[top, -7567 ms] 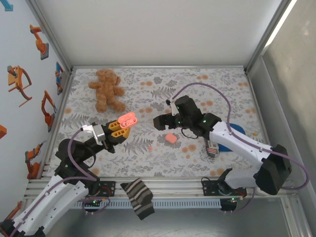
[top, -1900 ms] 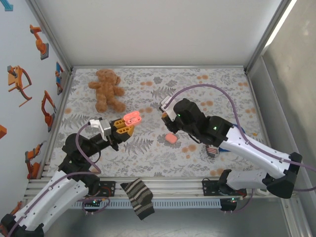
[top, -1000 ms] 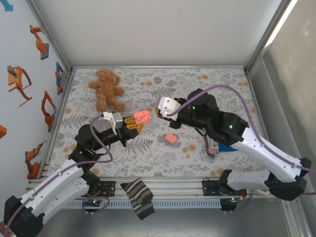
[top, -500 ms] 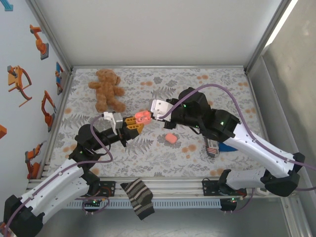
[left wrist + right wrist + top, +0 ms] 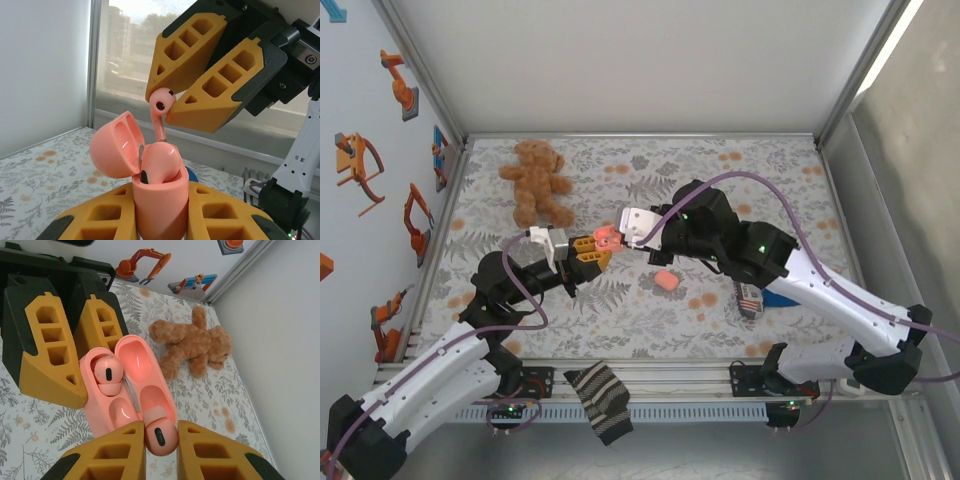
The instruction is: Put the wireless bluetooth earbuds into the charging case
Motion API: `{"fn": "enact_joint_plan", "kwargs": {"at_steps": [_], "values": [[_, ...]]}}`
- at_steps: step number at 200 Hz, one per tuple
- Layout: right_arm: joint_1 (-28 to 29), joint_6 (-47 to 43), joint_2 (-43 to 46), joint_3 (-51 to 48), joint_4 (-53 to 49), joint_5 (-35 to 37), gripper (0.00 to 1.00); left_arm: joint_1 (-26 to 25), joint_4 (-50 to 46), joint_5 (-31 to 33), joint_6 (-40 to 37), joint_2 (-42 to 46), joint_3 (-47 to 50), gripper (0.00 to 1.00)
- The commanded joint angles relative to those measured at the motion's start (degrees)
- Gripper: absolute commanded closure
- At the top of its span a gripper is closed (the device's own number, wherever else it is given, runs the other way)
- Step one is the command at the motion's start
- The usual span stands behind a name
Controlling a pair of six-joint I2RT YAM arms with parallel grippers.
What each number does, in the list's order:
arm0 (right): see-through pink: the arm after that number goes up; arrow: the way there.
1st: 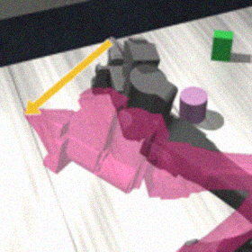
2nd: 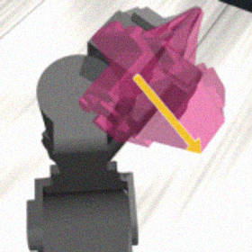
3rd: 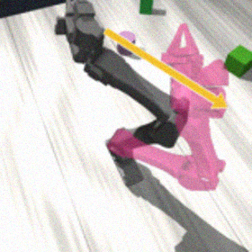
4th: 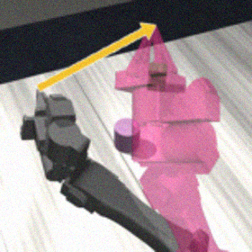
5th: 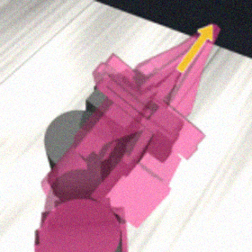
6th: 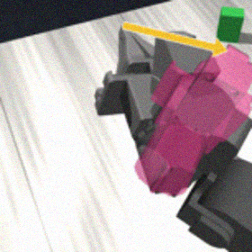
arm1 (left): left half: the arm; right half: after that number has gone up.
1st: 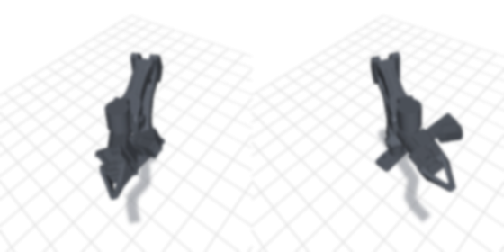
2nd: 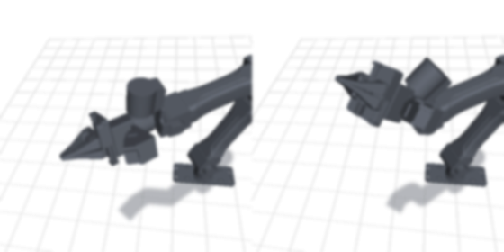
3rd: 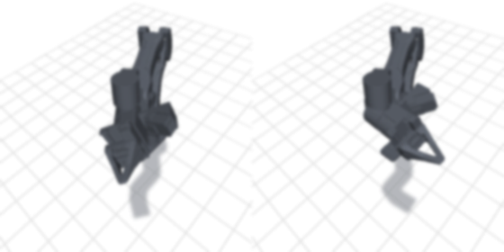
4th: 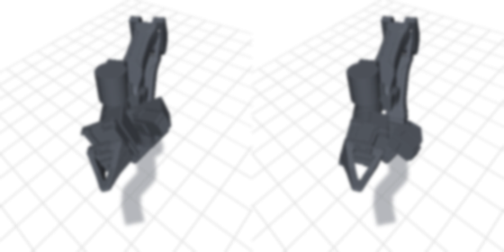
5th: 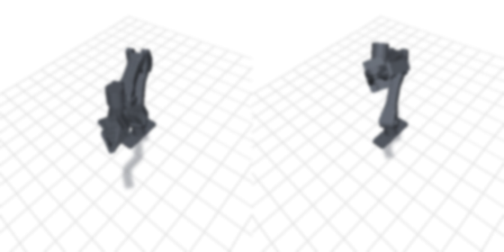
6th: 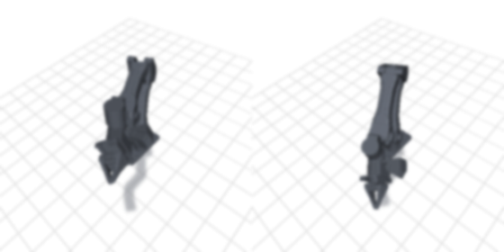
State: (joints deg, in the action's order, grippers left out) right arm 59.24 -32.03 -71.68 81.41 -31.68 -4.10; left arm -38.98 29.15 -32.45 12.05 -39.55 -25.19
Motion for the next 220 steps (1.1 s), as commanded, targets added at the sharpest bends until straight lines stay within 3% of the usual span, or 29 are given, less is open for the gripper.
{"fn": "enact_joint_plan", "kwargs": {"at_steps": [1, 220], "values": [[0.5, -0.4, -0.6, 1.8, -1.0, -1.1, 0.82, -0.4, 1.9, -1.0, 0.3, 0.6, -1.8, 0.95], [0.8, 1.8, -1.7, 3.9, -4.4, -4.3, 0.72, -0.5, 1.8, -0.9, -0.5, 0.6, -2.2, 0.94]]}}
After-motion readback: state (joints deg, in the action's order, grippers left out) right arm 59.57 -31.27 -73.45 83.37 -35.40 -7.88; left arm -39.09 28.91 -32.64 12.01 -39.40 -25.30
